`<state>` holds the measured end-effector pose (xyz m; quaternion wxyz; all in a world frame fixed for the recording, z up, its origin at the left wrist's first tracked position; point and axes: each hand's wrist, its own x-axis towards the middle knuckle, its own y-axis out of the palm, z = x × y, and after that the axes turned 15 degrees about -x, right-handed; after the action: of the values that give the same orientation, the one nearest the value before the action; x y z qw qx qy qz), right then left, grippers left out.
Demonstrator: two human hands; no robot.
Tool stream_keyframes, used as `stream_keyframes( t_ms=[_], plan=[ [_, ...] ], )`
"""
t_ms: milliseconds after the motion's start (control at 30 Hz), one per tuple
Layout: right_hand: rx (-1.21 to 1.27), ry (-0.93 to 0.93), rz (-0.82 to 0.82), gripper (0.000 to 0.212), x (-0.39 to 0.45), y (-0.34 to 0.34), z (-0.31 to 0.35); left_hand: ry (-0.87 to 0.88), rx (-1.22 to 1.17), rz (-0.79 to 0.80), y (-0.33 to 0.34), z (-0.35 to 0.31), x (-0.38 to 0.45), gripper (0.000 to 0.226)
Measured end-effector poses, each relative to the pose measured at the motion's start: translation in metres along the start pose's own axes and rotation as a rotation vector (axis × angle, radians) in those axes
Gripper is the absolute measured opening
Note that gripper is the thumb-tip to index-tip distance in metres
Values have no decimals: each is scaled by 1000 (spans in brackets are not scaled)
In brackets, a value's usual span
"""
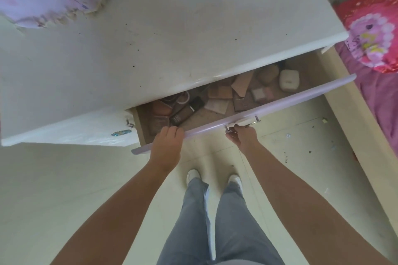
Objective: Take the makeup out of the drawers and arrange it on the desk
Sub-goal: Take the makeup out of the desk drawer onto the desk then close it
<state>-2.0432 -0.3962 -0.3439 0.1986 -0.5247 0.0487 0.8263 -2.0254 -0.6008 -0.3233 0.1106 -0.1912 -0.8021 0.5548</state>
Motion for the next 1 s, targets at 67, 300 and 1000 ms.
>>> stream_keyframes(
  t_ms=[67,300,1000],
  plan=[
    [-383,-93,-26,19,-8,-9,-6,-25,23,21,5,-2,-6,43],
    [-1588,-1366,-588,46,-1,-50,-7,-37,41,16,20,-8,-12,44],
    [-1874,-1641,-235,42,37,-61,15,64,59,-264,55,-3,-28,57]
  ],
)
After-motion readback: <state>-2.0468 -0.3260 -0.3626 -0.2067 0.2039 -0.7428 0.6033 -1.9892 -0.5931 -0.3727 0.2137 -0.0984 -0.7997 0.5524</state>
